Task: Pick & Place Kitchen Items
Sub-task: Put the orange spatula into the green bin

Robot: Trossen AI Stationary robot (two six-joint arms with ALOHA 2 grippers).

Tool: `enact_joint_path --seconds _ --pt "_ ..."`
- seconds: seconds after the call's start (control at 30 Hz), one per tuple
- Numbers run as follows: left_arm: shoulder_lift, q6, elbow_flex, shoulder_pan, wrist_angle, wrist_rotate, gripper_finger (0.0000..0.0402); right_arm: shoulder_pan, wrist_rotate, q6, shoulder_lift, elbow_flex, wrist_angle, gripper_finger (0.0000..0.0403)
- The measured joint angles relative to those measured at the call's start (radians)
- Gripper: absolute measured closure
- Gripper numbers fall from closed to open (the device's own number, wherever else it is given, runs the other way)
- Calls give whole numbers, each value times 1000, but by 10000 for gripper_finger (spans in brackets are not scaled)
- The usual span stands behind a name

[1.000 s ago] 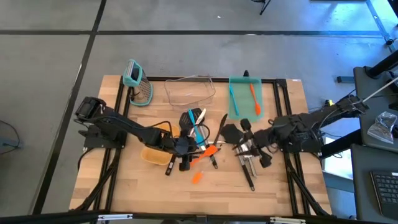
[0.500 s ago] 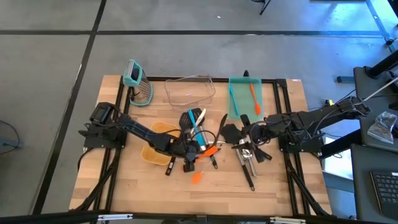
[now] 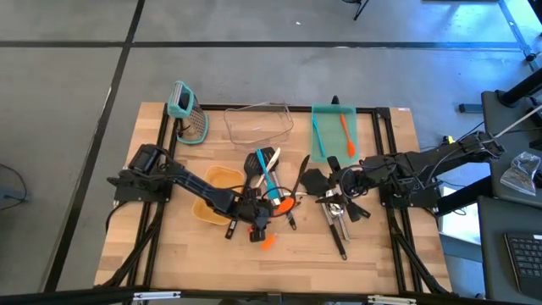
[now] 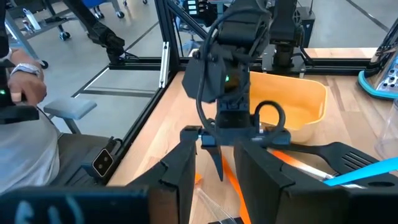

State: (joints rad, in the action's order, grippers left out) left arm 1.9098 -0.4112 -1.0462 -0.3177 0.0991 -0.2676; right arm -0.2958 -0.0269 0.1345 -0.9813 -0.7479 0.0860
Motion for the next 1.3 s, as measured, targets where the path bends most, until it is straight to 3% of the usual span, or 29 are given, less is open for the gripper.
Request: enact_joint_path --seconds 0.3,0.53,0.9,1.3 --pt "32 -29 -2 6 -32 -14 233 0 -1 0 0 0 0 291" --pt "30 -79 -8 29 -17 10 371 0 -3 0 0 0 0 291" --pt "-84 -3 -65 2 23 -41 372 0 -3 64 0 -2 -20 291" --pt "-345 118 -75 -68 -17 -378 372 -4 -9 64 0 -2 -69 291"
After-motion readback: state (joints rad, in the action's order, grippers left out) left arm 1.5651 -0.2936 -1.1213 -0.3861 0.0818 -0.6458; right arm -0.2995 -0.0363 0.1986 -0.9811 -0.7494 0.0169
